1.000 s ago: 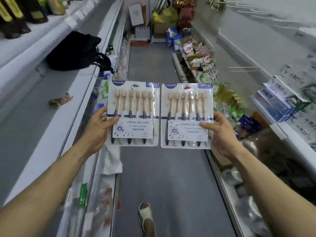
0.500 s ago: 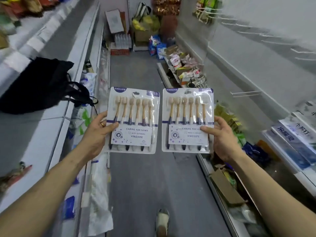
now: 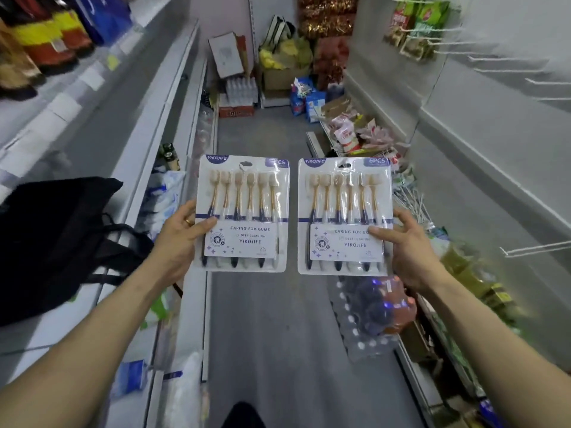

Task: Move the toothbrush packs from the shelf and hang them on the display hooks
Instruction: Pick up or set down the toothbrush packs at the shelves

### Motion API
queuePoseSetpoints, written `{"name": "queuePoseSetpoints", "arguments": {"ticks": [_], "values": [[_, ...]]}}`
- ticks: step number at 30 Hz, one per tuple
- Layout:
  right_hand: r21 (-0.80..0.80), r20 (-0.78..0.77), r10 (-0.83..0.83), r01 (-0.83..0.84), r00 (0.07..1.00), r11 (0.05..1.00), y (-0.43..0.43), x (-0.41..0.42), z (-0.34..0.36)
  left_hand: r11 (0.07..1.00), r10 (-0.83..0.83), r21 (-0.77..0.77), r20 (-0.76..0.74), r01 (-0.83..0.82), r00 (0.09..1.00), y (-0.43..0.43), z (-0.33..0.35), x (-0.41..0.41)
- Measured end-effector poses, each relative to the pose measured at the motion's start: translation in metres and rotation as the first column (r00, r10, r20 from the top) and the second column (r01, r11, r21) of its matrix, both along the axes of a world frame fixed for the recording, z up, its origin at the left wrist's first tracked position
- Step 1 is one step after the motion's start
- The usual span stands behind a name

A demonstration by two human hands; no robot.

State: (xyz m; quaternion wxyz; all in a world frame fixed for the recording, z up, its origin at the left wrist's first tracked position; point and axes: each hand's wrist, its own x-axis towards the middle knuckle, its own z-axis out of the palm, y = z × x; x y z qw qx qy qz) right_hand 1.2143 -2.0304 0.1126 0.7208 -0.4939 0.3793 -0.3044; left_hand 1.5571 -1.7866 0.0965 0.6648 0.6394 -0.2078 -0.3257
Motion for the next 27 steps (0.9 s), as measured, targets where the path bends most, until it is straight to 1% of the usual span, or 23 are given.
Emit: {"name": "queuePoseSetpoints", "arguments": {"ticks": [2, 6, 8, 11, 14, 16, 17, 19, 21, 24, 27], "values": [[0.006, 0.012, -0.015, 0.015, 1.0, 1.0, -0.033, 0.03, 0.002, 1.0, -0.012, -0.025, 0.002, 0.012, 1.0, -0.038, 0.003, 0.028], [0.01, 0.023, -0.056, 0.056, 0.998, 0.998, -0.094, 0.09, -0.003, 0.993, -0.095, -0.075, 0.002, 0.095, 0.995, -0.119, 0.001, 0.089], [0.019, 0.031, -0.101, 0.101, 0.994, 0.995, -0.121, 0.115, -0.005, 0.987, -0.127, -0.102, 0.001, 0.126, 0.992, -0.162, -0.001, 0.123], [0.013, -0.002, -0.165, 0.165, 0.986, 0.986, -0.152, 0.149, 0.001, 0.967, -0.231, -0.106, 0.031, 0.233, 0.972, -0.218, 0.0, 0.167], [0.01, 0.02, -0.243, 0.243, 0.97, 0.97, -0.186, 0.176, 0.012, 0.945, -0.305, -0.125, -0.012, 0.301, 0.952, -0.278, 0.01, 0.204], [0.004, 0.013, -0.299, 0.299, 0.954, 0.954, -0.208, 0.191, 0.014, 0.929, -0.347, -0.132, 0.004, 0.345, 0.938, -0.321, 0.018, 0.228], [0.001, 0.017, -0.32, 0.32, 0.947, 0.947, -0.217, 0.198, 0.015, 0.922, -0.367, -0.128, 0.018, 0.367, 0.93, -0.34, 0.021, 0.236], [0.016, 0.031, -0.377, 0.376, 0.926, 0.926, -0.238, 0.211, 0.017, 0.908, -0.402, -0.135, -0.011, 0.397, 0.915, -0.38, 0.021, 0.253], [0.025, 0.038, -0.432, 0.431, 0.901, 0.902, -0.263, 0.223, 0.016, 0.89, -0.441, -0.13, -0.006, 0.437, 0.897, -0.424, 0.02, 0.271], [0.001, 0.043, -0.482, 0.483, 0.875, 0.876, -0.307, 0.239, 0.012, 0.856, -0.504, -0.137, -0.006, 0.499, 0.863, -0.492, 0.019, 0.288], [-0.019, 0.048, -0.529, 0.531, 0.847, 0.847, -0.351, 0.247, 0.006, 0.841, -0.529, -0.134, -0.005, 0.524, 0.848, -0.55, 0.021, 0.299]]}}
